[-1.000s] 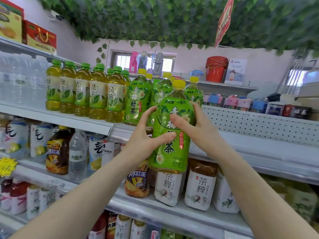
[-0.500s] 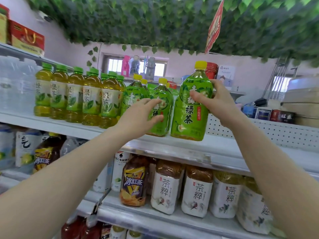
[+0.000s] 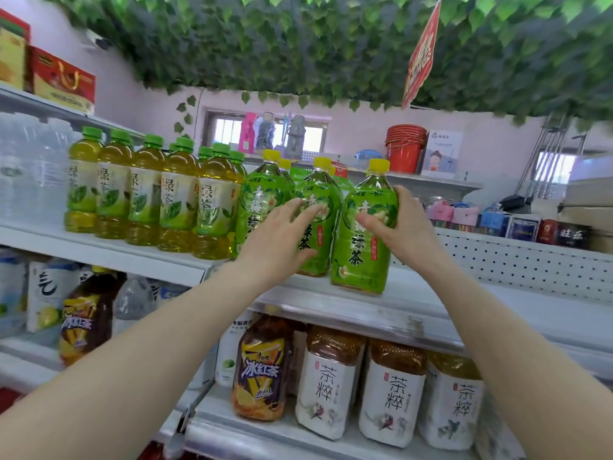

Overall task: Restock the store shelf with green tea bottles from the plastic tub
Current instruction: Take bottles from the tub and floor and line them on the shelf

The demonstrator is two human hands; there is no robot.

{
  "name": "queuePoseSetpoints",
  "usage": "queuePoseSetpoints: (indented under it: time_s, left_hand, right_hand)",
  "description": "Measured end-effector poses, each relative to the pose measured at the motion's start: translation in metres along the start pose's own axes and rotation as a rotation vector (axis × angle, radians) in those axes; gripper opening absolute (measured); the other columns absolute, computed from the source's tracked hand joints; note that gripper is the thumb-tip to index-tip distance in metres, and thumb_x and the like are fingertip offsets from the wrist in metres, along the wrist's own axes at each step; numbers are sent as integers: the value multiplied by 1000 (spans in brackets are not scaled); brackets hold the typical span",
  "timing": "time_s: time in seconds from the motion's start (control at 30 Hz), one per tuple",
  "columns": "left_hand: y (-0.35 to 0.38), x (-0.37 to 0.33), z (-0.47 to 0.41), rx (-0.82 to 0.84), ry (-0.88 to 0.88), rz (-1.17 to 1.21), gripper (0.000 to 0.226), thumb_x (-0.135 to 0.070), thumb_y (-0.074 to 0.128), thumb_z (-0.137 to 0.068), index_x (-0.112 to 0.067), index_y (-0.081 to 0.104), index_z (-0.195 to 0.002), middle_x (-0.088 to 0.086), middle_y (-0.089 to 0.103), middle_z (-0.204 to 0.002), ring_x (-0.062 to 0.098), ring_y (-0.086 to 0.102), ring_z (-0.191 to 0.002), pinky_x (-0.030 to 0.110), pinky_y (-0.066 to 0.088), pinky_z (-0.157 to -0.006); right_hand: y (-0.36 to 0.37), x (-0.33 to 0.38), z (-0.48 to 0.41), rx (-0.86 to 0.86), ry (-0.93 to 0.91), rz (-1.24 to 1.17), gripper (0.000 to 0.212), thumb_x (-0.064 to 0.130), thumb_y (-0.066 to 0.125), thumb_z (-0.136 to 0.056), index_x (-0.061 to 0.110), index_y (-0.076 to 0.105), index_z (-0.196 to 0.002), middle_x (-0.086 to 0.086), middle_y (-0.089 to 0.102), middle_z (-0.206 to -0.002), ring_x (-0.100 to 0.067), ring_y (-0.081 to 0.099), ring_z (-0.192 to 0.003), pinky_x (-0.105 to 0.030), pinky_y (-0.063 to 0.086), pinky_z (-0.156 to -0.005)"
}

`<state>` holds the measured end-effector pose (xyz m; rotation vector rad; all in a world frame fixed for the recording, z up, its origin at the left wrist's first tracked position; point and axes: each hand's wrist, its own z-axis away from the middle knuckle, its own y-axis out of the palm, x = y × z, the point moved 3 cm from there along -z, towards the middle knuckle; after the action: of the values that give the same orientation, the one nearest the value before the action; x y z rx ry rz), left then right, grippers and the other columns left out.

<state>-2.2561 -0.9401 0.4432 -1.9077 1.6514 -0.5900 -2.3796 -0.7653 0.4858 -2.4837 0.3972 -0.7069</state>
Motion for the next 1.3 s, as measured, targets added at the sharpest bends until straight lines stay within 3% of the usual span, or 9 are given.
queuePoseSetpoints:
  time_s: [0.1,0.2,0.33,0.5,0.7,0.9,1.13,1.3]
  left_hand:
    - [5,-4,-8,-32,19,-31,93,-40,72,-85,-32,12,-155,2,10,-163,25,13,-149,44,37,-109]
    - [10,-4,-17,-19,43,-87,107,-37,78,-79,-31,3,-156,0,-3,-164,23,-1,-151,43,28,-115]
    - [20,-2,-26,31,52,-164,120,-41,80,-75,-28,-7,-156,0,-16,-163,27,-11,-150,41,15,-119]
    - [32,2,-29,41,32,-164,121,-41,79,-76,-28,-12,-154,-2,-23,-161,30,-11,-150,46,24,-117]
    - [36,0,-29,41,-2,-71,122,-34,81,-75,-35,-12,-153,-11,-27,-159,39,-3,-149,48,49,-98]
    - [37,-2,-28,10,-37,-80,118,-35,83,-74,-36,-3,-155,-11,-16,-161,40,7,-147,50,47,-100]
    - [38,-12,-32,-14,-66,-198,116,-41,82,-73,-36,0,-154,-8,-11,-162,40,13,-143,41,54,-85]
    - [37,-9,-30,-4,-43,-181,112,-41,80,-75,-35,2,-155,-8,-11,-162,40,11,-145,43,53,-89]
  right_hand:
    - [0,17,18,-84,-144,327,108,62,68,-78,24,3,-156,-9,14,-160,-29,23,-146,-48,34,-111]
    - [13,21,38,20,-273,601,122,69,64,-74,21,-13,-156,-11,-17,-163,-33,-9,-151,-46,13,-120]
    - [23,6,34,106,-245,631,127,71,62,-71,21,-20,-154,-8,-35,-157,-36,-19,-148,-47,18,-119]
    - [29,2,24,132,-239,607,130,68,65,-70,21,-25,-152,-5,-38,-156,-35,-20,-148,-45,19,-118]
    - [35,-10,13,134,-244,555,130,66,67,-69,24,-21,-153,-1,-35,-157,-31,-20,-149,-45,18,-119]
    - [41,-20,2,137,-248,564,130,68,65,-67,22,-21,-154,-3,-33,-158,-32,-18,-149,-45,15,-119]
    - [41,-21,1,127,-257,615,130,72,62,-68,19,-19,-154,-7,-30,-160,-35,-15,-149,-45,23,-117]
    - [36,-18,4,139,-279,684,127,73,58,-71,18,-20,-153,-11,-28,-160,-35,-15,-149,-43,12,-120]
